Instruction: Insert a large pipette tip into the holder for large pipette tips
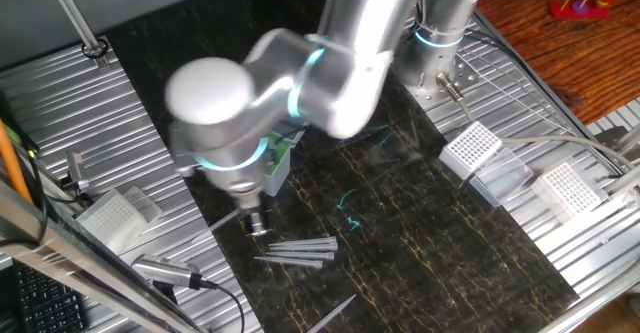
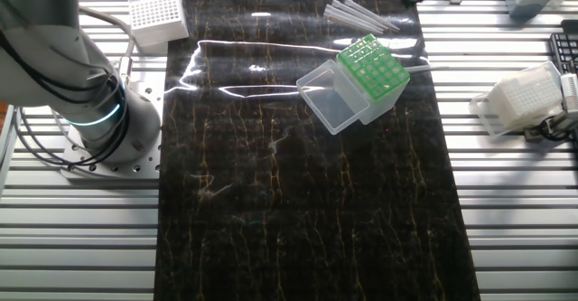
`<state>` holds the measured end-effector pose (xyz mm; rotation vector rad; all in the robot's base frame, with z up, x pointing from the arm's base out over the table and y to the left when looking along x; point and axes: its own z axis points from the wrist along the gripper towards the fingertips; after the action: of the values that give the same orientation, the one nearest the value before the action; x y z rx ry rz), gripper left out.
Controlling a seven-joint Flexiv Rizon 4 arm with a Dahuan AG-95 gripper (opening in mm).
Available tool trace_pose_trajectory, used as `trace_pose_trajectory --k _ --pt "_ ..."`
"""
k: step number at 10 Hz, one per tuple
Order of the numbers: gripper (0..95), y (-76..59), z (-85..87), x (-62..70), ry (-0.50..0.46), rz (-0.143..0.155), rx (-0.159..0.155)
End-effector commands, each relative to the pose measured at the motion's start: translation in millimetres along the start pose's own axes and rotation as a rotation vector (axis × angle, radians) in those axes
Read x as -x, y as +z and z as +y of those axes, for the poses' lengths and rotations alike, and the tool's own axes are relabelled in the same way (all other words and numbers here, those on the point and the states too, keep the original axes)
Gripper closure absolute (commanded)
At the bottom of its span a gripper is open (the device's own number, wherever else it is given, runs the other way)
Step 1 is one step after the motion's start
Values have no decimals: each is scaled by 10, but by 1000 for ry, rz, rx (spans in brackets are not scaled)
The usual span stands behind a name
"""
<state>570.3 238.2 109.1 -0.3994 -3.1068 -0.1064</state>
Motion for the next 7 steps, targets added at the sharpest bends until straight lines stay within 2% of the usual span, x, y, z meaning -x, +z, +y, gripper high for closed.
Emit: trace_pose_trajectory --k 1,3,4,7 --pt "950 117 -10 -119 0 -5 1" --pt "950 152 -5 -286 1 -8 3" --pt "760 134 30 -341 0 -6 7" --pt "760 112 185 -412 -4 -2 12"
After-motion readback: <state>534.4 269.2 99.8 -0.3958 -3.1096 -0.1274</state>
